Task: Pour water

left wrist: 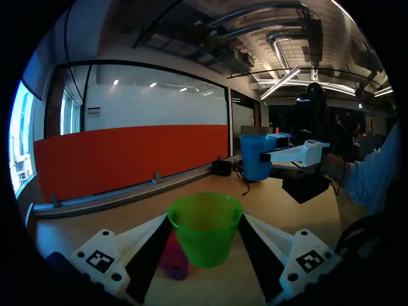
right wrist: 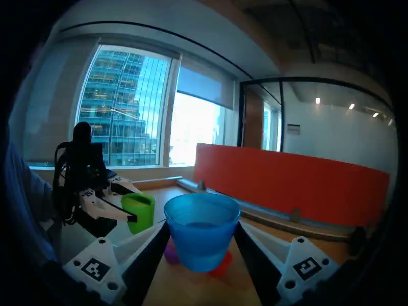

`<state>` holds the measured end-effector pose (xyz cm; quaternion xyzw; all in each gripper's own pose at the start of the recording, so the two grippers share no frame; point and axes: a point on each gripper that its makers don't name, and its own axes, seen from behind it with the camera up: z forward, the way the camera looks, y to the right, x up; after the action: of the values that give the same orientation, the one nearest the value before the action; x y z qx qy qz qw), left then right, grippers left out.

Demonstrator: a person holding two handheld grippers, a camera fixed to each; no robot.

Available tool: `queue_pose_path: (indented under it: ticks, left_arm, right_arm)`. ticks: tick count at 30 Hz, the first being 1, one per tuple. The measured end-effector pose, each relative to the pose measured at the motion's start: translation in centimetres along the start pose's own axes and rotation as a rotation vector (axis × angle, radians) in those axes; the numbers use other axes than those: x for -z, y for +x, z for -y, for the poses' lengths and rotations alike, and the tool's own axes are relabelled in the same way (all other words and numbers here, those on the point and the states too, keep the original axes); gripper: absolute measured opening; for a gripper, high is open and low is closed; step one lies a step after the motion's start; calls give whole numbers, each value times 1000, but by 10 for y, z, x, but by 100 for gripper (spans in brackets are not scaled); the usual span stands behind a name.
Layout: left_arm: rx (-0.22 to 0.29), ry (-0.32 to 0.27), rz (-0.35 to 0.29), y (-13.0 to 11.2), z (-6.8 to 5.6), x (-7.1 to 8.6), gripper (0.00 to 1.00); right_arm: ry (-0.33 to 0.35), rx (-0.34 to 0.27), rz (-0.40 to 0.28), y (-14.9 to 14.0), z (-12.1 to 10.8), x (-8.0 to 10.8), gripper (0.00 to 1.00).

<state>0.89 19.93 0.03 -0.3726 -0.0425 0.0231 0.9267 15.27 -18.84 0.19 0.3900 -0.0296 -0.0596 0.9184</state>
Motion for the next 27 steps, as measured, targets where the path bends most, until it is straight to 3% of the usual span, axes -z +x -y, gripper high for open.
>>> queue_pose_path:
  ticks: [14,27]
  left_arm:
    - [-14,-19,0,2,-5,1,87]
    - [-22,-34,-3,7,-13,0,87]
  right_arm:
    - [42,83,-5,18,7,-10,88]
    - [62,264,-10,42,11,-25,88]
